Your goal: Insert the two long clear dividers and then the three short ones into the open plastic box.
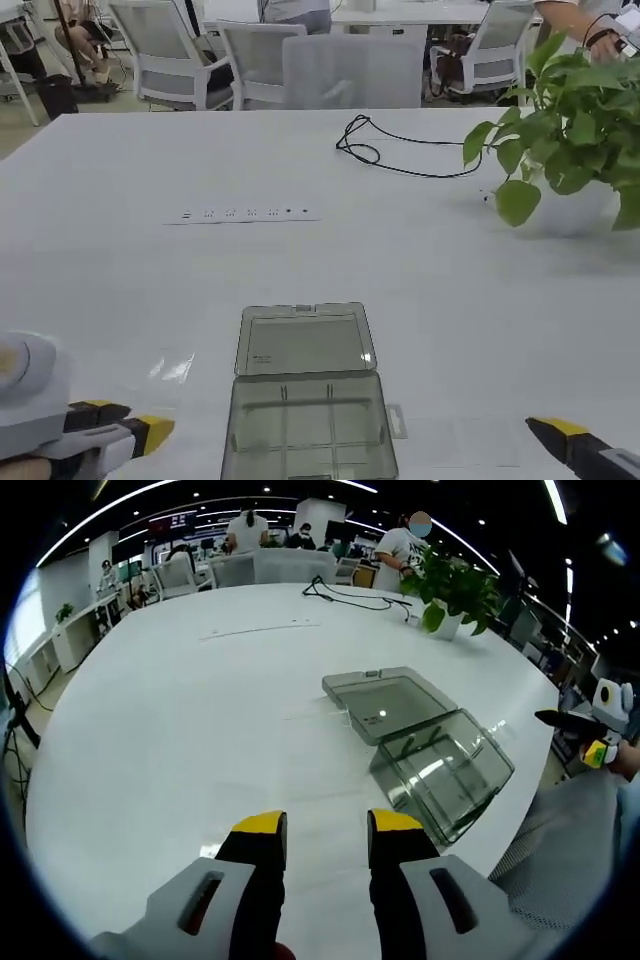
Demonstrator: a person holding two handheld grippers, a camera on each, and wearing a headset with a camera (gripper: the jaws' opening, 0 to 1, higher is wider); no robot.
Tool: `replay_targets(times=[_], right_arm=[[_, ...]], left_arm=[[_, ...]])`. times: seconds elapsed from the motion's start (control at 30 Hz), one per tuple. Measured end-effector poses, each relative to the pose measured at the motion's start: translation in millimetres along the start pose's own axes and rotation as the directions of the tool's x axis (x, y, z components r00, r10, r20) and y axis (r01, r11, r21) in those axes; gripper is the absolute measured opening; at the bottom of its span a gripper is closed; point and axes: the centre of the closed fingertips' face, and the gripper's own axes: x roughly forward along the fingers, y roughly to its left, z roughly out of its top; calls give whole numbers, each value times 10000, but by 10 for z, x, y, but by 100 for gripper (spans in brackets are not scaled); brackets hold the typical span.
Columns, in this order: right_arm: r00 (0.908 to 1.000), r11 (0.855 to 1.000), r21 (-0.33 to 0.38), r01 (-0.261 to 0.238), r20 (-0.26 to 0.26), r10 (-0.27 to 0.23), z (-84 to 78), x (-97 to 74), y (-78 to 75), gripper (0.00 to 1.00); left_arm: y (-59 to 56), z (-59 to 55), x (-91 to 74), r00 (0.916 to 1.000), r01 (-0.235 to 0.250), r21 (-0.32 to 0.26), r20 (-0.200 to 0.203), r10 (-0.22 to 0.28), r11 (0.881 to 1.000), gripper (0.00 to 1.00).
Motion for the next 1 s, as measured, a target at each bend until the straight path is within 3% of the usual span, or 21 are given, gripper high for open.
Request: replay_targets(times=[0.33, 0.57, 1.0], right_arm=[[9966, 9978, 348, -564, 627, 542, 284, 123, 66, 92], [9894, 9919, 558, -1142, 968, 1085, 491, 267, 177, 85], [9690, 9664, 866, -2419, 741, 2359, 683, 622, 520, 59]], left_arm=[[-212, 252, -59, 9966, 313, 323, 746, -337, 9990, 30], [-400, 356, -10, 9926, 490, 815, 1065, -575, 9955, 30], [-755, 528, 83, 9793, 1077, 898, 1621, -1212, 9901, 30]])
